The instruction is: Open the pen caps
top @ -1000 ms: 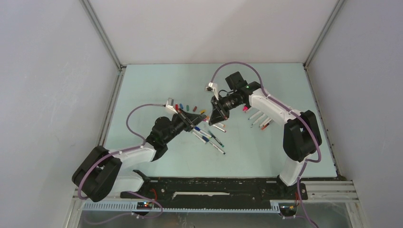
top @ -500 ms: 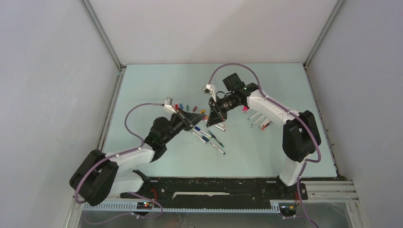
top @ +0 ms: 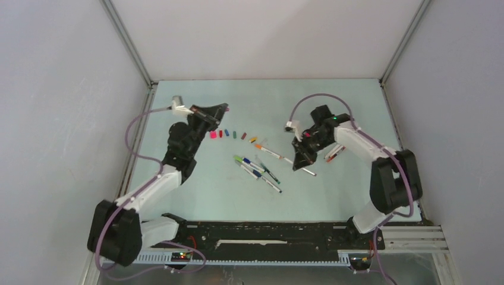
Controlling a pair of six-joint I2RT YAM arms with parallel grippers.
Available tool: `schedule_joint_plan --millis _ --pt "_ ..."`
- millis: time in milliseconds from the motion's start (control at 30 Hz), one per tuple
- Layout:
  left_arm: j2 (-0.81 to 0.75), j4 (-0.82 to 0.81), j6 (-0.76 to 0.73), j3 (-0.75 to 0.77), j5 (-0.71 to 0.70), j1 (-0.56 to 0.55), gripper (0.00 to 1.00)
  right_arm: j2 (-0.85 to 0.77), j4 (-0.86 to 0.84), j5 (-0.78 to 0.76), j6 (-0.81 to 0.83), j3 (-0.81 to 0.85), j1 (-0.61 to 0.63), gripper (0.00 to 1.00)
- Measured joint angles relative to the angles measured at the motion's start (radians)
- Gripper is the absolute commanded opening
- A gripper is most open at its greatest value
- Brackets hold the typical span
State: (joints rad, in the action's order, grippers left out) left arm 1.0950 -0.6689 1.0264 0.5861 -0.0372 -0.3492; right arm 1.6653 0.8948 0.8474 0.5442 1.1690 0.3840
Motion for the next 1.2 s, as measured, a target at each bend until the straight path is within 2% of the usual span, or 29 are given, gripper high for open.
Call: schedule_joint_plan --millis 100,233,467,600,733,933,1200 --pt "0.128 0.077 -0.04 0.084 0.133 -0.013 0.0 -0.112 -0.005 -0.099 0.114 -0.051 -0.101 0.05" --pt "0.34 0.269 -0.152 0.222 0.271 -0.106 0.02 -0.245 -0.021 -0.21 0.319 -0.183 -0.269 0.06" --pt "0.631 0.632 -0.385 0.501 0.302 -0.3 0.04 -0.315 -0.014 -0.33 0.761 -0.378 -0.464 0.11" --pt "0.77 0.778 -0.48 0.7 0.275 -0.345 0.06 -0.299 -0.046 -0.371 0.904 -0.387 -0.478 0.16" --pt "0.894 0.88 -0.542 0.855 0.216 -0.353 0.09 -0.248 -0.116 -0.411 0.967 -0.387 -0.46 0.17" --pt "1.029 1.028 -0.593 0.995 0.138 -0.354 0.16 -0.167 -0.219 -0.489 1.037 -0.387 -0.412 0.18" --pt "1.109 1.137 -0.627 1.11 0.091 -0.354 0.2 -0.147 -0.278 -0.558 1.1 -0.385 -0.39 0.21"
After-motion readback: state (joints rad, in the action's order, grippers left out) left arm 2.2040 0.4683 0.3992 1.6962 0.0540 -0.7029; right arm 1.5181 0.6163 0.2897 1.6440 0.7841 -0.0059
